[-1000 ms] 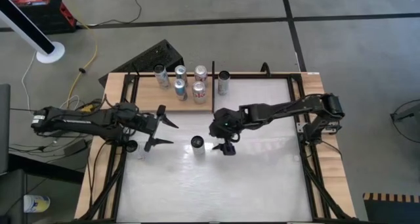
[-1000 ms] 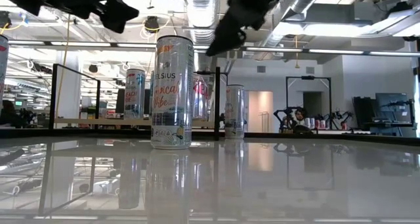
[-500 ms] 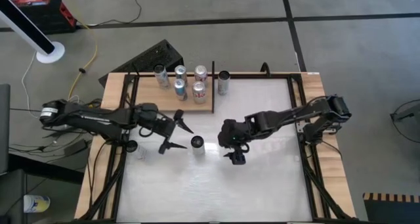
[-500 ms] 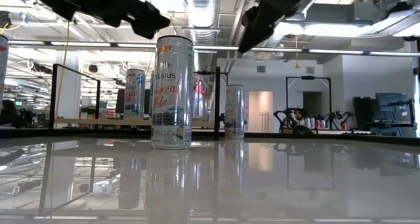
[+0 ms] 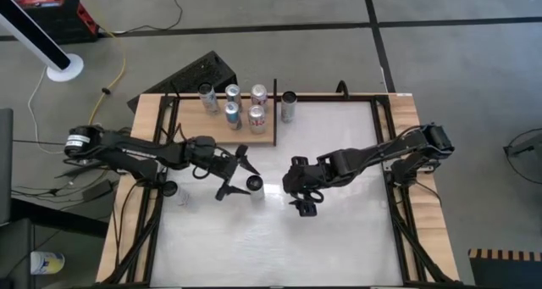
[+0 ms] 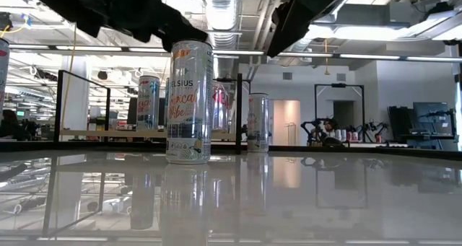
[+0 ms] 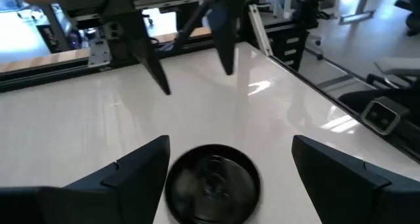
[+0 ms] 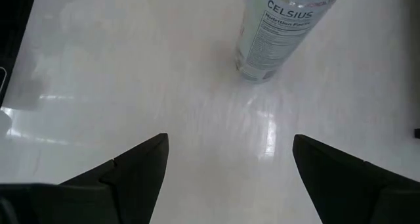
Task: Place canned beverage on shelf
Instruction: Put the bottom white-yellow soda can on the shelf
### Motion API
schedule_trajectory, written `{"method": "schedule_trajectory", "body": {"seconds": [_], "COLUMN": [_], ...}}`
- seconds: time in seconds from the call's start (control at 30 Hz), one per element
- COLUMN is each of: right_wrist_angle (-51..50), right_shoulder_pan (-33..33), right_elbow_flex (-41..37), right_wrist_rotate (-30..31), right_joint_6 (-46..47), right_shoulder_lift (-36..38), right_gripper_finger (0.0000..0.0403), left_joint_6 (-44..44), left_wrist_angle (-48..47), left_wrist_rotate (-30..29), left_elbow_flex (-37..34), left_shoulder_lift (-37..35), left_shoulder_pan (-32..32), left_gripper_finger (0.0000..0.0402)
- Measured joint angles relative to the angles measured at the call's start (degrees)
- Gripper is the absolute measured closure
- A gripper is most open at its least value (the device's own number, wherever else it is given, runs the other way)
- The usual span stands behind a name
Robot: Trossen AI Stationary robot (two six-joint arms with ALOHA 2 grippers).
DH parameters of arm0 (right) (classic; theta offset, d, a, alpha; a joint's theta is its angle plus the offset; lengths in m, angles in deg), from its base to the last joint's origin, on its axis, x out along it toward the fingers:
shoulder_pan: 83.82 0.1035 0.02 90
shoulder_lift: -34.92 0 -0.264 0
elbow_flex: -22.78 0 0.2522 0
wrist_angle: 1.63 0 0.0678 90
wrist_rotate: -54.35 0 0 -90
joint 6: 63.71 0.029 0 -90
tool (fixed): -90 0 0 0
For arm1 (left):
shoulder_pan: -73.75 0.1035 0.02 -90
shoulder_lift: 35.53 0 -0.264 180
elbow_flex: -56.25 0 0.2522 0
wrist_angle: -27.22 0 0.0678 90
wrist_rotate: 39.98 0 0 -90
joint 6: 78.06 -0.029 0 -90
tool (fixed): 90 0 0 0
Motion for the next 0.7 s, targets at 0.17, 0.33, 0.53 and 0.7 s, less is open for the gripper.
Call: {"method": "schedule_trajectory", "body": {"seconds": [0.17, 0.33, 0.53, 0.7], "right_wrist_angle": [-0.04, -0.13, 0.1, 0.51], "right_shoulder_pan": [0.17, 0.22, 0.2, 0.2], "right_elbow_flex": [-0.02, -0.02, -0.02, -0.02], "right_wrist_rotate": [0.15, 0.13, 0.13, 0.13], "right_joint_6": [0.95, 0.97, 0.95, 0.95], "right_shoulder_lift": [-0.02, -0.02, -0.03, -0.07], "right_gripper_finger": [0.0053, 0.0053, 0.0053, 0.0053], "left_joint_6": [-0.66, -3.48, -3.08, -2.99], "left_wrist_angle": [1.98, 2.42, 2.07, 3.83], "left_wrist_rotate": [-1.87, -5.36, -5.54, -5.3], "left_elbow_flex": [0.0, 0.02, 0.04, 0.02], "left_shoulder_lift": [2.62, 2.73, 4.14, 8.02], "left_shoulder_pan": [-0.76, -1.53, -1.59, -1.73], "left_gripper_finger": [0.0071, 0.0048, 0.0044, 0.0044]}}
